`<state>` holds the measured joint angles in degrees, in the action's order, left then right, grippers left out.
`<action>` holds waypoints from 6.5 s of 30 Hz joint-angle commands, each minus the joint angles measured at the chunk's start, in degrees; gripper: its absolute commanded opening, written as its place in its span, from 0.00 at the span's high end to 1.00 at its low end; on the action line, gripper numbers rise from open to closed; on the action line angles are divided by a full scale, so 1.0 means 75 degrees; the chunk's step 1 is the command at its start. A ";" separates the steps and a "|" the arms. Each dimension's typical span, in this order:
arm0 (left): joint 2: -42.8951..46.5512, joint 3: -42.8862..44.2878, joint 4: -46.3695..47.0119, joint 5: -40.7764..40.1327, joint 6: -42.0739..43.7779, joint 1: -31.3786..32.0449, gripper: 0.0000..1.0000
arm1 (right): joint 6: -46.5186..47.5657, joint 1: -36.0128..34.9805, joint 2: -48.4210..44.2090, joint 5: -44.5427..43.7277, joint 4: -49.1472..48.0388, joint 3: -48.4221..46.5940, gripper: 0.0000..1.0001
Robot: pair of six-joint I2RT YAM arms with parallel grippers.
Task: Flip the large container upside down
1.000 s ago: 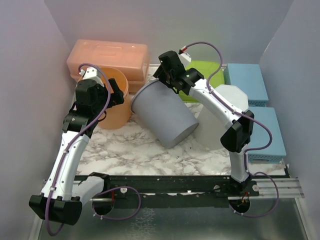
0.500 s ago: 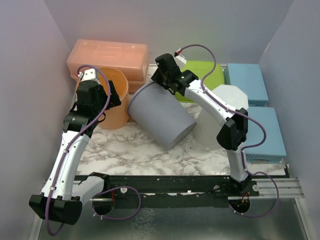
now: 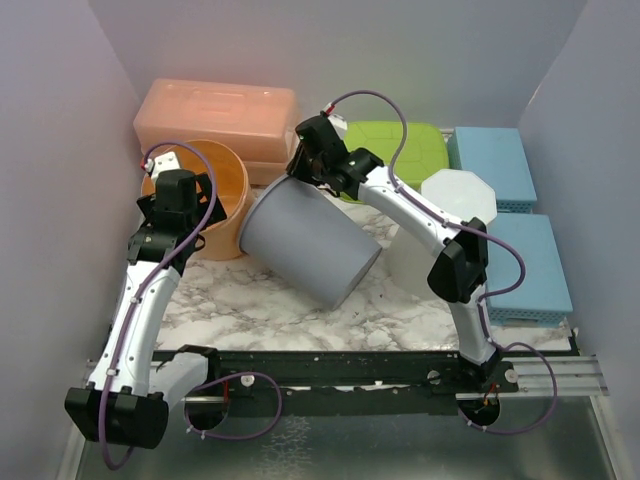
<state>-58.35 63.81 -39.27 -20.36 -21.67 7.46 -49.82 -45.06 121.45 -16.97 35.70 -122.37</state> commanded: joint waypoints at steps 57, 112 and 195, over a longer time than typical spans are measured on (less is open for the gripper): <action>-0.0874 0.0133 0.0398 0.1706 -0.0544 -0.2944 0.46 | 0.2513 -0.1046 -0.1303 0.1894 0.0994 -0.0012 0.43; 0.0101 0.1687 0.0465 0.2417 -0.0259 -0.3468 0.01 | 0.3827 -0.2140 0.0746 -0.1342 0.0711 -0.1841 0.67; -0.3807 0.0716 0.3736 0.8141 0.1877 -0.0067 0.27 | 0.2120 -0.0028 -0.3267 0.0485 -0.1482 0.3859 0.42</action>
<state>-89.76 72.18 -11.99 35.99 -8.84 7.84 -33.28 -46.00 96.88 -15.46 23.70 -93.65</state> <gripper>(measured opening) 0.807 0.573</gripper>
